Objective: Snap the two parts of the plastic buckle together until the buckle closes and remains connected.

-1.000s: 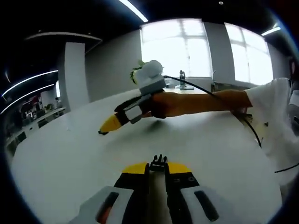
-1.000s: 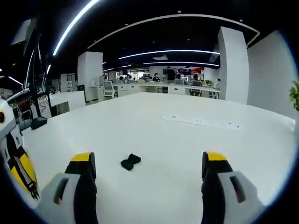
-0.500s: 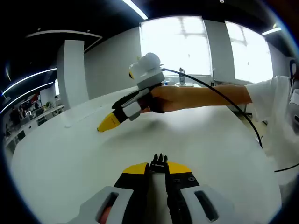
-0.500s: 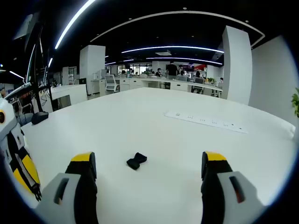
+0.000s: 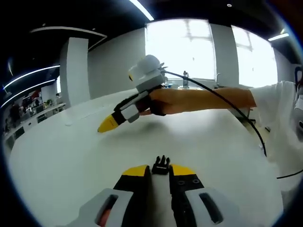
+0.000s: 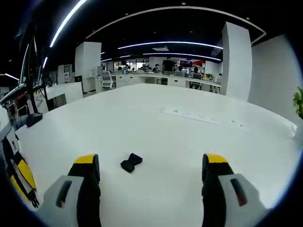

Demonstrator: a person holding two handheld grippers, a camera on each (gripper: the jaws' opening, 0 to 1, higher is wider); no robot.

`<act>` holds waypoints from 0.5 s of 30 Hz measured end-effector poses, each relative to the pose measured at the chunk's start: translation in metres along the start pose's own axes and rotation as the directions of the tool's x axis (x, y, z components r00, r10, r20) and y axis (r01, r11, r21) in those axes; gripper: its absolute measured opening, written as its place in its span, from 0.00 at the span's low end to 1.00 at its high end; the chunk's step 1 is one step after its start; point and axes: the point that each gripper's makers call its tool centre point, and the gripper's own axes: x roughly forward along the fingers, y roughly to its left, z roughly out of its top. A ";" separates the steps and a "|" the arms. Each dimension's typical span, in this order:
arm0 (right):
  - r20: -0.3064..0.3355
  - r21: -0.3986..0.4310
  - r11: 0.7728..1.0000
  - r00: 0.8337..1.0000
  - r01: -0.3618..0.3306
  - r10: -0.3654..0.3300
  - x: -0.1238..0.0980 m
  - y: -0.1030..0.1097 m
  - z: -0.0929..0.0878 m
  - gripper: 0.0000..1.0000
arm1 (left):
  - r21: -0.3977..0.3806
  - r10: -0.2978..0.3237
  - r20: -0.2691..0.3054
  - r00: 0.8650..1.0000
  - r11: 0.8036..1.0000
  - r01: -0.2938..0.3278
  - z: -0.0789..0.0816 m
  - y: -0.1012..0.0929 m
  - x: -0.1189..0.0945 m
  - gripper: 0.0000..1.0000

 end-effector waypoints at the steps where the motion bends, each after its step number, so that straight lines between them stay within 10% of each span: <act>1: -0.006 -0.003 1.000 1.000 0.005 -0.005 0.001 0.000 -0.001 0.89 | -0.002 -0.001 0.000 1.000 1.000 0.001 0.000 0.000 0.000 0.18; 15: -0.040 0.013 0.996 0.996 0.083 -0.082 0.009 -0.014 -0.008 0.77 | 0.015 0.002 -0.005 1.000 1.000 -0.002 -0.002 -0.002 -0.001 0.22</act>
